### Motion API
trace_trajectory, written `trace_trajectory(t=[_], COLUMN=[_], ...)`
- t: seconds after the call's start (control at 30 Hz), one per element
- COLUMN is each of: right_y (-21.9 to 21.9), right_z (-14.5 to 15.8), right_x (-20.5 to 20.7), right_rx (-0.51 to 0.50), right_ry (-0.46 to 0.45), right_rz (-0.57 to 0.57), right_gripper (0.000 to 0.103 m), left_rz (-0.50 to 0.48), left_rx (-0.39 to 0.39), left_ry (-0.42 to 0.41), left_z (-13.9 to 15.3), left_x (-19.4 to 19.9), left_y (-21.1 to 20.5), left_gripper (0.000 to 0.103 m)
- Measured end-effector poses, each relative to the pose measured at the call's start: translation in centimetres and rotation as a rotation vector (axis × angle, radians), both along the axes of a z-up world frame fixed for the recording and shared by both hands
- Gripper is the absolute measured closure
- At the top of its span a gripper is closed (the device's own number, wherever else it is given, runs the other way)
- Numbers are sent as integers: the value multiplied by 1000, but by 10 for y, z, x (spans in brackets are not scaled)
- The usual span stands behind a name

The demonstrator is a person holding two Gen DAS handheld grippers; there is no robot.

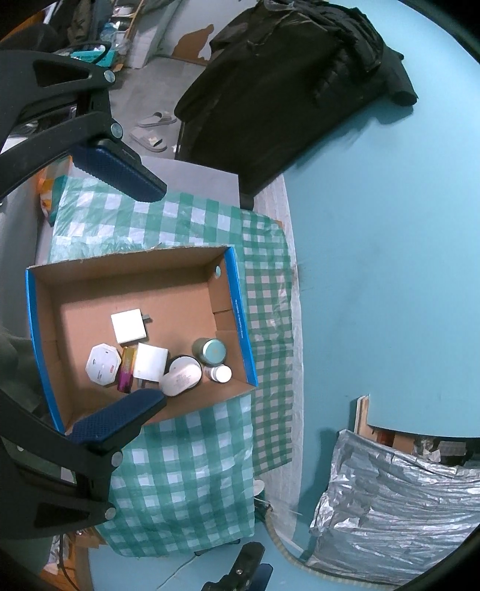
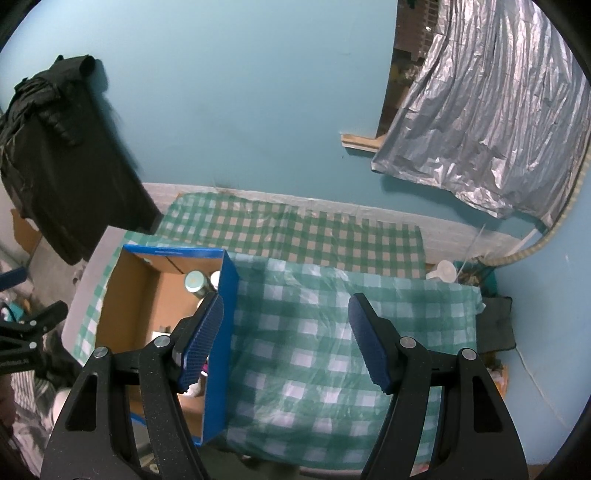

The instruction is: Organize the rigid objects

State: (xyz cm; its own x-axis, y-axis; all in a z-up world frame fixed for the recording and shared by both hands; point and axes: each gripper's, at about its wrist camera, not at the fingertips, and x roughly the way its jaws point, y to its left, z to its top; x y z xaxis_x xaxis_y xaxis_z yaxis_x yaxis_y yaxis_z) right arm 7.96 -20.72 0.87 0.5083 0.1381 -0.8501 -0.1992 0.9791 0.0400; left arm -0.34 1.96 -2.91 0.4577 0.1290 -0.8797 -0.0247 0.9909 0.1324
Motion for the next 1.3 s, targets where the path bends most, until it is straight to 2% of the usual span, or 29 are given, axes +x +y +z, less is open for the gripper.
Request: trace_trajectory(t=[1.3], right_y=[3], right_z=[-6], right_x=[5], right_rx=[9], right_ry=[22], right_rz=[47], right_gripper=[33], left_rz=[-7], left_rx=[0], left_ry=[22], left_z=[-3], left_x=[1], left_y=[-12], left_gripper=[1])
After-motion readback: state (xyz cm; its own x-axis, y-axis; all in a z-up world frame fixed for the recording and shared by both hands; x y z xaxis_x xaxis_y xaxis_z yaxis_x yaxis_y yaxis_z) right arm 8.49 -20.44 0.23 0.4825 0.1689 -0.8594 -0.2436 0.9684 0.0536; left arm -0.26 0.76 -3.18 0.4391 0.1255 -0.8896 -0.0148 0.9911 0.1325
